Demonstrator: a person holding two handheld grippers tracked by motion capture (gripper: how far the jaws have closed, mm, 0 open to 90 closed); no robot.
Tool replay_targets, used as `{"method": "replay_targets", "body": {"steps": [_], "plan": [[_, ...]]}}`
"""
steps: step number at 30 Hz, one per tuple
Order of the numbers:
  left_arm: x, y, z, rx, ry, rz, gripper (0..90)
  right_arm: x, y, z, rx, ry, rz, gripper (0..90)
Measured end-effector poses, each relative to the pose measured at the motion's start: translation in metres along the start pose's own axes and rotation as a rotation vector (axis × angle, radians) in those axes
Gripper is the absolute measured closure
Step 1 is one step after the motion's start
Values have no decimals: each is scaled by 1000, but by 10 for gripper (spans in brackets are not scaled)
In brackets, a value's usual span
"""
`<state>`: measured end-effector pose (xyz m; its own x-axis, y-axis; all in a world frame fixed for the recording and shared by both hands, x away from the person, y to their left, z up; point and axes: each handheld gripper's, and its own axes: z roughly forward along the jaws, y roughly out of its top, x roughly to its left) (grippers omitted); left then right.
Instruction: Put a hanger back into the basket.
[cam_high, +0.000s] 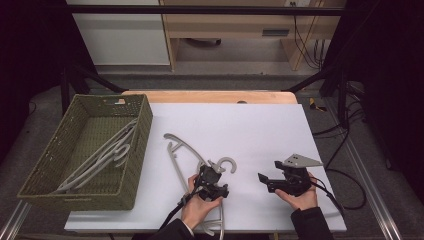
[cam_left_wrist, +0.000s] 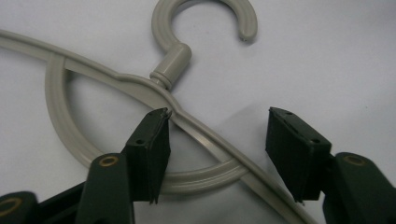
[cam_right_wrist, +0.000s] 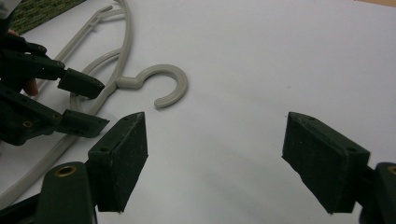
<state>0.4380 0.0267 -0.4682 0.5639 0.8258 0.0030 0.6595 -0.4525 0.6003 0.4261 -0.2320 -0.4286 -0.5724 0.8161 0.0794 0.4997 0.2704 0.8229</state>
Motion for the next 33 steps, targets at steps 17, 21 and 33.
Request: {"method": "replay_targets", "body": {"steps": [17,21,33], "plan": [[30,-10,-23,-28,-229,-4,661,0,0,-1,5,2,1,223],[30,-7,-23,-57,-184,15,595,0,0,-1,5,0,2,223],[63,-2,-19,0,7,-30,484,0,1,-2,3,4,-2,231]]}}
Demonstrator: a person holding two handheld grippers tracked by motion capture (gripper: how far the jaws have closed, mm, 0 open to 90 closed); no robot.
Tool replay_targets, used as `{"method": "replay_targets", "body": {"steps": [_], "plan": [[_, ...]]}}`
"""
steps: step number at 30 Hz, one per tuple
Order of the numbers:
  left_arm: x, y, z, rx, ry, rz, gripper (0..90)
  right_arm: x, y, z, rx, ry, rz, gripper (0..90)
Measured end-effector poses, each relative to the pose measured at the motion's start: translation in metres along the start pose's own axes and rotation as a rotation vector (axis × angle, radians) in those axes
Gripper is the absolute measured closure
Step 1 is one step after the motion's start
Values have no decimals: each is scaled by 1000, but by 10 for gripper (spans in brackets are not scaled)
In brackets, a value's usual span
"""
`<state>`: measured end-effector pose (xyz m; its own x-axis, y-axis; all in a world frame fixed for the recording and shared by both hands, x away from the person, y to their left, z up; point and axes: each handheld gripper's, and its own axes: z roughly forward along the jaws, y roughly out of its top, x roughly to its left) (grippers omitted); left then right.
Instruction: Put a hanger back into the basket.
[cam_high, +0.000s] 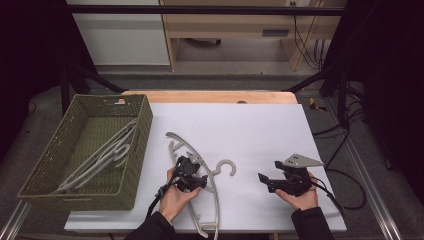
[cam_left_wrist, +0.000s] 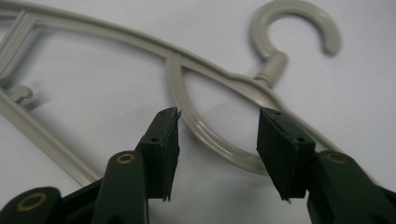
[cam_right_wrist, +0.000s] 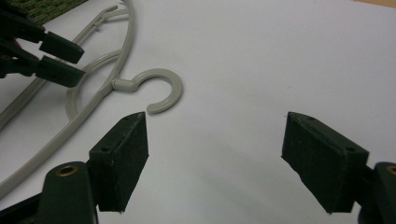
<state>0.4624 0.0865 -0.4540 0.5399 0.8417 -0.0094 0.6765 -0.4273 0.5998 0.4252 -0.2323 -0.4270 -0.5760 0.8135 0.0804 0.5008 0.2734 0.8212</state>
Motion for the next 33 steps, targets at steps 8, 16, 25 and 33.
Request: {"method": "replay_targets", "body": {"steps": [8,16,25,33], "plan": [[9,9,19,11,26,-24,638,-1,0,1,-1,1,-12,236],[9,21,25,29,68,60,748,0,0,0,-1,6,-5,239],[25,42,40,5,5,94,797,-1,0,0,-3,10,-2,241],[23,46,41,-32,-35,74,798,-1,0,1,-1,13,-6,239]]}}
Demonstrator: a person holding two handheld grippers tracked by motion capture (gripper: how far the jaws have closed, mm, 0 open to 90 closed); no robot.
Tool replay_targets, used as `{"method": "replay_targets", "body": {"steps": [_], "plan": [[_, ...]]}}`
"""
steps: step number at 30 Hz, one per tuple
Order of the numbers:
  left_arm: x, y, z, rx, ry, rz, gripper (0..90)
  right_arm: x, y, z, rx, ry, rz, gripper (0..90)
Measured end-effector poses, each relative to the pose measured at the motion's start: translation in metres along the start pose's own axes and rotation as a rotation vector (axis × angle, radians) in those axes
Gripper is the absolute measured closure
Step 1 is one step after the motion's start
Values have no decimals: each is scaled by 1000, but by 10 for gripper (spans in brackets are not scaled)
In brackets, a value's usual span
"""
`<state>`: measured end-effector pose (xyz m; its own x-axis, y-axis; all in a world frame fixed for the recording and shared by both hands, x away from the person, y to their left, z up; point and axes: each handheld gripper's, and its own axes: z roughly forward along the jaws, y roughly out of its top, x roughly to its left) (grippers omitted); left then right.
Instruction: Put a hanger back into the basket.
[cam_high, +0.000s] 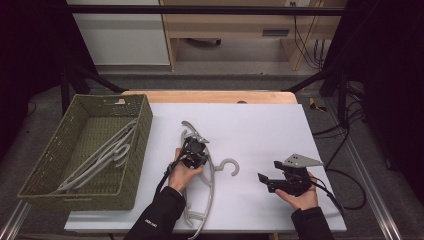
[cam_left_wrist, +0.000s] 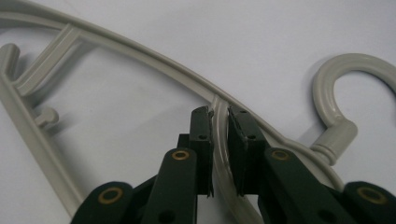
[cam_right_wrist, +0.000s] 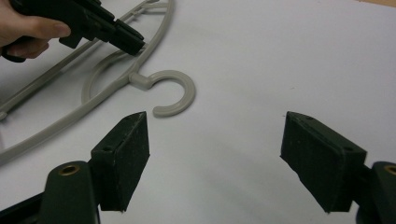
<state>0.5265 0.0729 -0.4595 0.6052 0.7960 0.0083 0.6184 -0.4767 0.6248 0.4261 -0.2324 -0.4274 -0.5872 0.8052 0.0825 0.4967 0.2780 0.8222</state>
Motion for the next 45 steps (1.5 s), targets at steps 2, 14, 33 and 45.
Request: {"method": "replay_targets", "body": {"steps": [2,14,33,45], "plan": [[-7,-1,-10,-27,-16,5,726,0,0,-1,-3,-2,2,235],[-57,-19,-26,41,-90,3,564,-1,1,-4,-6,-5,11,230],[-66,-23,-20,97,0,27,690,-1,1,-5,-7,-5,9,233],[-68,-23,-23,143,-25,-59,605,-1,1,-4,-1,-7,12,231]]}}
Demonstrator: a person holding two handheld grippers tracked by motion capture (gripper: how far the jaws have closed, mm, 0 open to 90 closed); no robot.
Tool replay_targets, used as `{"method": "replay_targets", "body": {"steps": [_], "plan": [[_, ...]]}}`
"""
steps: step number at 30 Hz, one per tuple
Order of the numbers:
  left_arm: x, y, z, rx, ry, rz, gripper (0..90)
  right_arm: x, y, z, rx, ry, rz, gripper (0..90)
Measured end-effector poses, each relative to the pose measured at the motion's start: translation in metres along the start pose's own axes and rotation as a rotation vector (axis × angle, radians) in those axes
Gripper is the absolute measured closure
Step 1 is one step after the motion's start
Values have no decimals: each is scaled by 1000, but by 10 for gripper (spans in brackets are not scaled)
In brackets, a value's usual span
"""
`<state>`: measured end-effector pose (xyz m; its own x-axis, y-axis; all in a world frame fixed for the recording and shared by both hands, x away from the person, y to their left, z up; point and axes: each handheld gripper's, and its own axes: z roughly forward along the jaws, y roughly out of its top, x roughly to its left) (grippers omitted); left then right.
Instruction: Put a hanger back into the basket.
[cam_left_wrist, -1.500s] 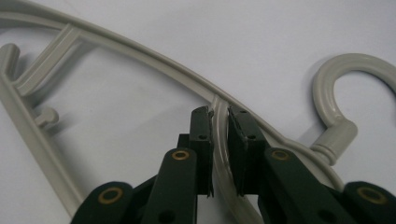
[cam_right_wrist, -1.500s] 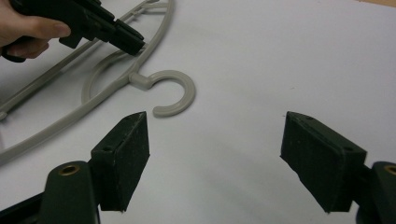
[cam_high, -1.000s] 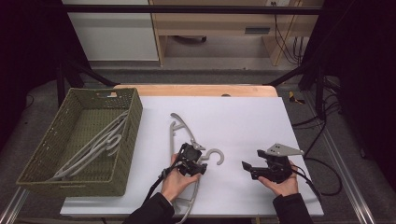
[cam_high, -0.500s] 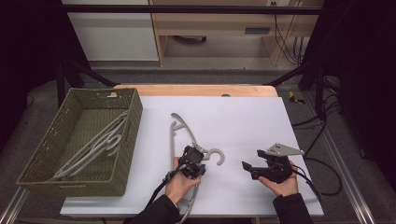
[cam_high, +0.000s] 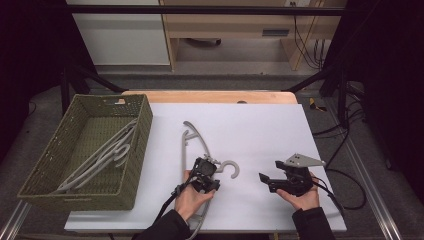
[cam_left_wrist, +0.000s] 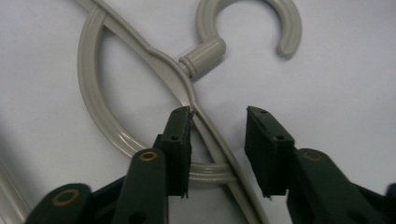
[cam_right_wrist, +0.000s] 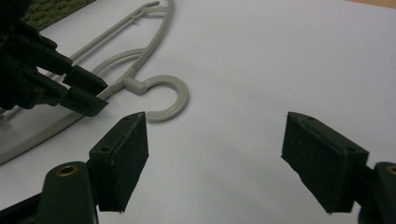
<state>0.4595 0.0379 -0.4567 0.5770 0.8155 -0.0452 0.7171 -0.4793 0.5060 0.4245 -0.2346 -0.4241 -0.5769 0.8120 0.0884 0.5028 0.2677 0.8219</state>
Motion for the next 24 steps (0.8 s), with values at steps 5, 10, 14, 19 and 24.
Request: {"method": "replay_targets", "body": {"steps": [5,10,14,19,24], "plan": [[-8,1,3,4,67,-49,603,0,1,-2,-8,4,4,231],[-18,6,3,40,115,-14,705,2,2,-2,-8,6,9,232],[-16,8,2,53,94,14,715,2,3,-4,-15,9,3,234],[-8,6,-6,67,62,44,781,1,2,-6,-14,5,7,236],[2,-4,-13,58,19,67,787,-1,2,-6,-20,2,3,237]]}}
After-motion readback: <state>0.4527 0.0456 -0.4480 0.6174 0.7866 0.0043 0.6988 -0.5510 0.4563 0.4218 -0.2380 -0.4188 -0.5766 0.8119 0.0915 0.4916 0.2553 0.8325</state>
